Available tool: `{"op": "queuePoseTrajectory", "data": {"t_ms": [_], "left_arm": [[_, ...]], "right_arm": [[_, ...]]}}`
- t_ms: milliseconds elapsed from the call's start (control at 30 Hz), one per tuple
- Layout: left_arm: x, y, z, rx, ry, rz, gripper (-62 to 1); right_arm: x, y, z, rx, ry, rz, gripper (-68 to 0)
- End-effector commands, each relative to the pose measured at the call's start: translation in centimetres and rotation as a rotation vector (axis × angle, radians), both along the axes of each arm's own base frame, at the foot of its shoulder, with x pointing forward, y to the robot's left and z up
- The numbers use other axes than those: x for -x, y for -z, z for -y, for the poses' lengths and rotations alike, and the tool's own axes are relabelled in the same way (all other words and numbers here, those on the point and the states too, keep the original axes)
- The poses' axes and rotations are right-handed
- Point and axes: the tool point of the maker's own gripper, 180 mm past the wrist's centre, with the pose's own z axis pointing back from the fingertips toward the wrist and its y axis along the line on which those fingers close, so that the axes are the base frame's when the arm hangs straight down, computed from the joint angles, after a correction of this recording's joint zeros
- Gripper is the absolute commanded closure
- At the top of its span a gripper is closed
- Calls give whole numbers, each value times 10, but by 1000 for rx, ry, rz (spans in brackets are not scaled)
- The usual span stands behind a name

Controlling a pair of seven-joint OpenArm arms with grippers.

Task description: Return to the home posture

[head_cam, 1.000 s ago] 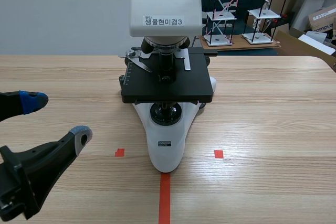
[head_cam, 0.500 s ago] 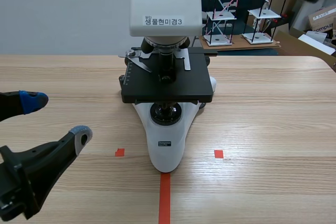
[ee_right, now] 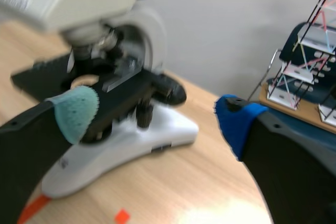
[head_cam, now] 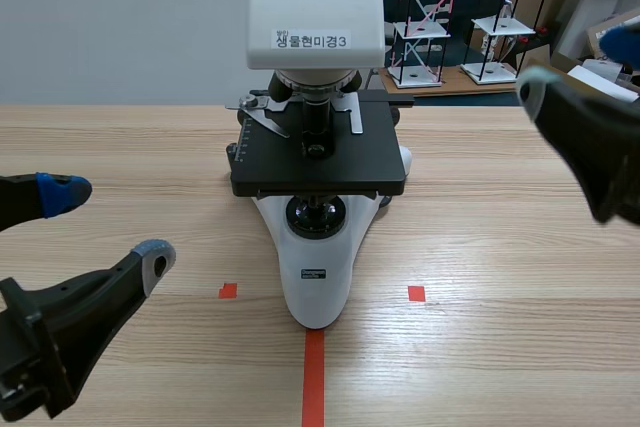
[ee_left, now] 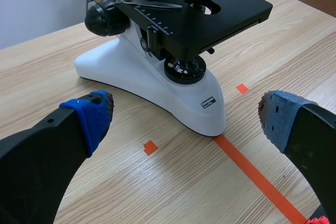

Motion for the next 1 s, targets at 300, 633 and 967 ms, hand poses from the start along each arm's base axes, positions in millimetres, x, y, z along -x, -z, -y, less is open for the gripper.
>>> {"op": "queuePoseTrajectory", "data": {"t_ms": [300, 633, 967], "left_arm": [[-1, -7, 1, 13, -2, 20, -581], [-1, -7, 1, 13, -2, 20, -581], [-1, -7, 1, 13, -2, 20, -581]], "right_arm": [[60, 39, -18, 87, -104, -79, -565], [64, 36, -22, 68, -122, -70, -565], [64, 36, -22, 67, -122, -69, -564]]}}
